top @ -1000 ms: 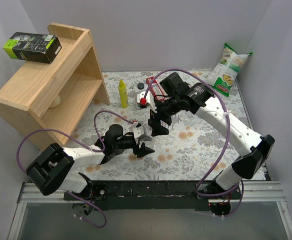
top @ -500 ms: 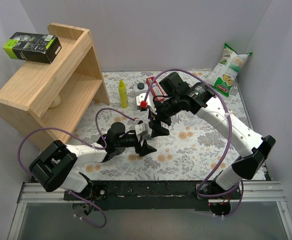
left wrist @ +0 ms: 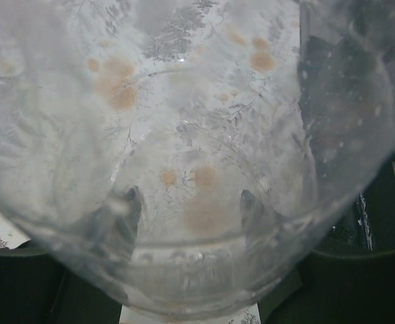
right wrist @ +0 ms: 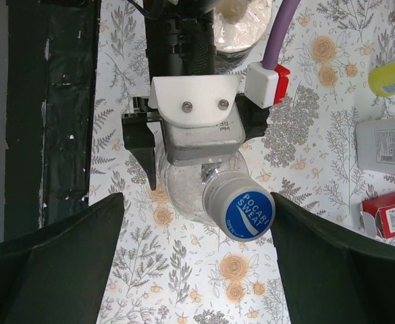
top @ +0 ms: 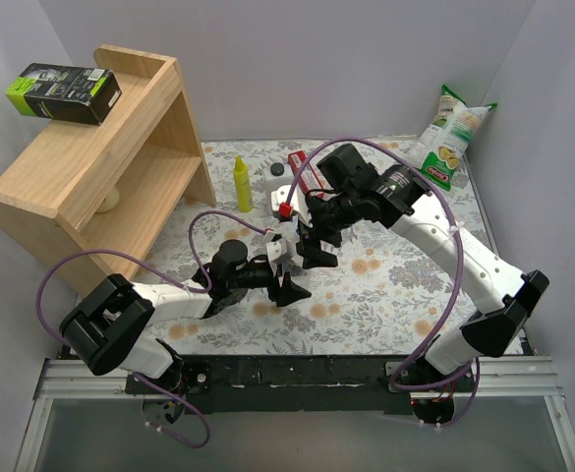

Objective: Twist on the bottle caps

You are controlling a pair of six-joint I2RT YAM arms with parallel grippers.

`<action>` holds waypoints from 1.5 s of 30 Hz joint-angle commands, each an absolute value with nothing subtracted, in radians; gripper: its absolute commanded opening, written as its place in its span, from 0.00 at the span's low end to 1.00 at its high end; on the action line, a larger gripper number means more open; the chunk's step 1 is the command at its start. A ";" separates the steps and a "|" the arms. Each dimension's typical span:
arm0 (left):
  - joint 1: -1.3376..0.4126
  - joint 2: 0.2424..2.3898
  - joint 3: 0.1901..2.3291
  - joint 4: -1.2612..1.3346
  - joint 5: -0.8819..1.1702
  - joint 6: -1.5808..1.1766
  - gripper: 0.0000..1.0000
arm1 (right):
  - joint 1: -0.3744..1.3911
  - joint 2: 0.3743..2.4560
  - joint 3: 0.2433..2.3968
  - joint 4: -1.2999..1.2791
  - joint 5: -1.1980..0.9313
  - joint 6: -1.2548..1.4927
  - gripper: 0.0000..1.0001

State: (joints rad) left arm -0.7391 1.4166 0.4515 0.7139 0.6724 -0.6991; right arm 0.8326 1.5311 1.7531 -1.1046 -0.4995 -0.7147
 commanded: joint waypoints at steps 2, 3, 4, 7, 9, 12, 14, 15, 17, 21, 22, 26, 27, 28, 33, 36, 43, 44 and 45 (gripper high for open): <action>-0.733 1.388 0.463 0.752 0.629 -0.749 0.00 | 0.842 1.477 1.736 -1.157 -0.477 -0.704 0.94; -0.732 1.387 0.465 0.752 0.626 -0.750 0.00 | 0.842 1.476 1.738 -1.161 -0.473 -0.706 0.94; -0.732 1.387 0.463 0.752 0.620 -0.749 0.00 | 0.842 1.474 1.740 -1.173 -0.466 -0.706 0.94; -0.732 1.382 0.459 0.758 0.598 -0.753 0.00 | 0.842 1.471 1.749 -1.201 -0.459 -0.712 0.95; -0.730 1.376 0.454 0.761 0.592 -0.753 0.00 | 0.842 1.465 1.749 -1.241 -0.457 -0.721 0.95; -0.730 1.371 0.453 0.762 0.589 -0.759 0.00 | 0.842 1.445 1.709 -1.284 -0.448 -0.724 0.95; -0.730 1.370 0.449 0.761 0.592 -0.753 0.00 | 0.842 1.425 1.686 -1.296 -0.439 -0.727 0.95; -0.732 1.371 0.448 0.759 0.595 -0.750 0.00 | 0.841 1.422 1.681 -1.289 -0.433 -0.716 0.92; -0.733 1.371 0.449 0.738 0.621 -0.714 0.00 | 0.828 1.425 1.707 -1.246 -0.396 -0.689 0.90; -0.733 1.370 0.451 0.698 0.662 -0.661 0.00 | 0.784 1.483 1.821 -1.171 -0.361 -0.640 0.90; -0.733 1.371 0.457 0.686 0.670 -0.651 0.00 | 0.778 1.500 1.871 -1.157 -0.365 -0.626 0.91; -0.733 1.373 0.472 0.649 0.692 -0.603 0.00 | 0.773 1.569 1.954 -1.109 -0.422 -0.634 0.94; -0.733 1.373 0.474 0.650 0.693 -0.597 0.00 | 0.773 1.580 1.965 -1.108 -0.445 -0.641 0.94; -0.732 1.371 0.477 0.649 0.693 -0.591 0.00 | 0.772 1.586 1.973 -1.121 -0.504 -0.655 0.95; -0.733 1.371 0.482 0.638 0.693 -0.592 0.00 | 0.811 1.585 1.931 -1.187 -0.598 -0.750 0.95; -0.733 1.371 0.482 0.643 0.692 -0.592 0.00 | 0.824 1.574 1.898 -1.204 -0.606 -0.752 0.95; -0.733 1.371 0.477 0.675 0.661 -0.612 0.00 | 0.825 1.572 1.884 -1.239 -0.583 -0.747 0.93; -0.733 1.373 0.480 0.678 0.660 -0.614 0.00 | 0.827 1.569 1.882 -1.244 -0.581 -0.746 0.93; -0.733 1.371 0.480 0.678 0.655 -0.614 0.00 | 0.825 1.568 1.879 -1.244 -0.580 -0.741 0.92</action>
